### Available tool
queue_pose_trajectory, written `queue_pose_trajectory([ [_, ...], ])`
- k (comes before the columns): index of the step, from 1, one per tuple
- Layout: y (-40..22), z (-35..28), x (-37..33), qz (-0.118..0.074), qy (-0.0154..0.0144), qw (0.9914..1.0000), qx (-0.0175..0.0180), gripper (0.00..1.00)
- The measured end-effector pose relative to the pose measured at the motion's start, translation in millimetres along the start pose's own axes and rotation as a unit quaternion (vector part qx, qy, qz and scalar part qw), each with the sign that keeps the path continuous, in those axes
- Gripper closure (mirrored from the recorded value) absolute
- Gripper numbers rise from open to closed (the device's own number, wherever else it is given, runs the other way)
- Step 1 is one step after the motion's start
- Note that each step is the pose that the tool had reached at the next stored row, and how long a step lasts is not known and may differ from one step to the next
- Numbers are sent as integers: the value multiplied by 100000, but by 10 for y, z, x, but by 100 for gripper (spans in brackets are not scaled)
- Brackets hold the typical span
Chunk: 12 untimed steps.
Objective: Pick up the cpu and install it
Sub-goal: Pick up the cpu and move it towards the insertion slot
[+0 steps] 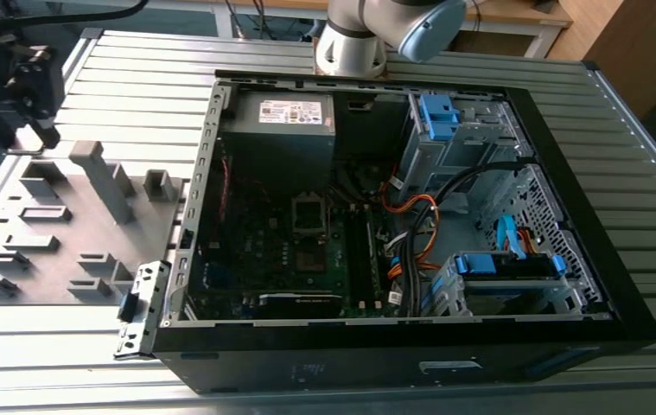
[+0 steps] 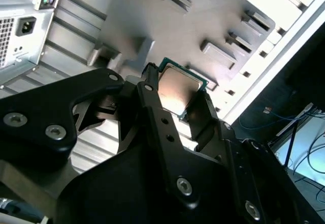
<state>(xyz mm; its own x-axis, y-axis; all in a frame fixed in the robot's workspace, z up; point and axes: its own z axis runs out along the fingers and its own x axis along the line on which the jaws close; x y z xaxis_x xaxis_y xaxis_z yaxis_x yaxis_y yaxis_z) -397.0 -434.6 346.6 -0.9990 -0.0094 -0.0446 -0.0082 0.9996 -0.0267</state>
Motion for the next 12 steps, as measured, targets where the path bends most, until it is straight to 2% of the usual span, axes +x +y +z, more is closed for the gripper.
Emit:
queue_pose_trajectory([
  [12,-40,23,-479,0,139,100000,-22,53],
])
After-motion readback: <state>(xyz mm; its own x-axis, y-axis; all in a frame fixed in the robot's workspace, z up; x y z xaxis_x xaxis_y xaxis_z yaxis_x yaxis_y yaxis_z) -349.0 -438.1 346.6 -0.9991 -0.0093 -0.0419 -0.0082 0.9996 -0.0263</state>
